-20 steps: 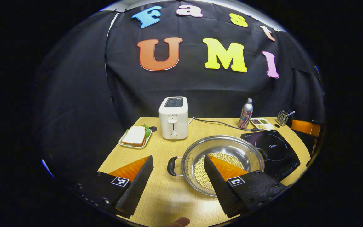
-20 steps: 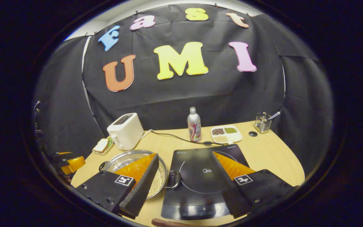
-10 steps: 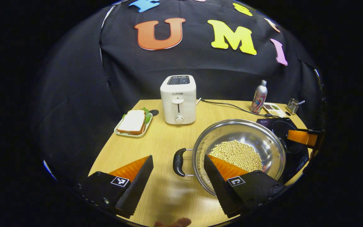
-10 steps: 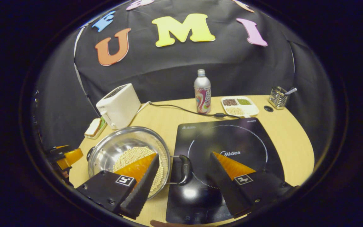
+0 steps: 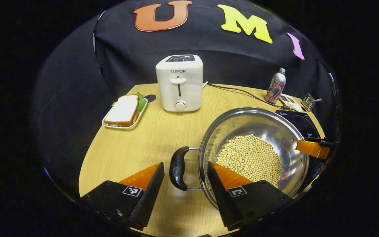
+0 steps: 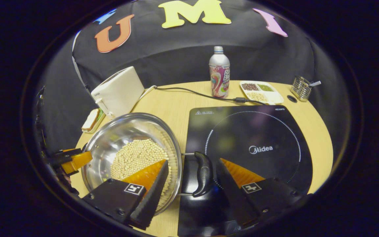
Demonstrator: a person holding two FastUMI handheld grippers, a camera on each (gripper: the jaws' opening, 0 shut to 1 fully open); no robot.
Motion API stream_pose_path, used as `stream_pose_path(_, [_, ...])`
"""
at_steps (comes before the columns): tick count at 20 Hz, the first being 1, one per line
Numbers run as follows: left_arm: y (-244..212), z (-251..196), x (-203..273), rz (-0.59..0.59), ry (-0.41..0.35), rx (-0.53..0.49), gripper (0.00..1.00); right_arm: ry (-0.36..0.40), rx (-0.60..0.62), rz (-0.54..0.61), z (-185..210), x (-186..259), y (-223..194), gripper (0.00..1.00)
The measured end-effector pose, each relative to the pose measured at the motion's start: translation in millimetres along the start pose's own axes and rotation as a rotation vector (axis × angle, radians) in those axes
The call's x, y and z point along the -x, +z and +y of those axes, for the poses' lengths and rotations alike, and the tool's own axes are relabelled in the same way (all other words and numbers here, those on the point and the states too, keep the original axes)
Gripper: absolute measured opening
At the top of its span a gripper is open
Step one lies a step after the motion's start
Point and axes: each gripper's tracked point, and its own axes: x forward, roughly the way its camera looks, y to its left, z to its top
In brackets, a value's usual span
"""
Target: First push the handle of the pot to place it horizontally, then grasp the pot with both hands and set it on the induction cooktop.
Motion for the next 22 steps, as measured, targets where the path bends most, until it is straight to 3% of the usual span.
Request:
stream_pose_path(2, [-1,0,-3,0.003,-0.007,0.009,0.69,-0.011,-0.001,0.003,3,0,-5,0.82])
stream_pose_path(3, [-1,0,-3,0.001,-0.009,0.007,0.56,-0.037,0.002,-0.002,1,-4,-4,0.78])
stream_pose_path(4, [0,0,-5,-0.003,-0.002,0.003,0.66,-0.054,0.019,-0.014,1,-2,-5,0.71])
stream_pose_path(5, [1,1,-6,-0.005,-0.004,0.002,0.64,-0.074,0.044,-0.014,0,-3,-7,0.67])
stream_pose_path(6, [2,2,-5,-0.008,-0.006,0.001,0.64,-0.094,0.067,-0.026,-1,-3,-8,0.73])
stream_pose_path(8, [3,3,-6,-0.014,-0.01,0.004,0.63,-0.12,0.09,-0.048,-2,-3,-8,0.66])
stream_pose_path(9, [3,4,-7,-0.016,-0.011,0.003,0.63,-0.115,0.086,-0.055,-1,-3,-9,0.7])
stream_pose_path(13, [4,3,-5,-0.022,-0.011,0.0,0.59,-0.087,0.093,-0.058,-2,-1,-7,0.6])
stream_pose_path(16, [3,4,-2,-0.016,-0.003,-0.003,0.55,-0.066,0.1,-0.054,-2,1,-8,0.58])
stream_pose_path(17, [2,4,0,-0.012,0.0,-0.004,0.65,-0.057,0.097,-0.05,-2,1,-8,0.56])
stream_pose_path(18, [2,4,3,-0.015,0.003,-0.003,0.55,-0.049,0.102,-0.046,-1,3,-10,0.57])
stream_pose_path(22, [6,7,24,-0.038,0.014,-0.005,0.55,-0.027,0.112,-0.049,6,25,-5,0.58])
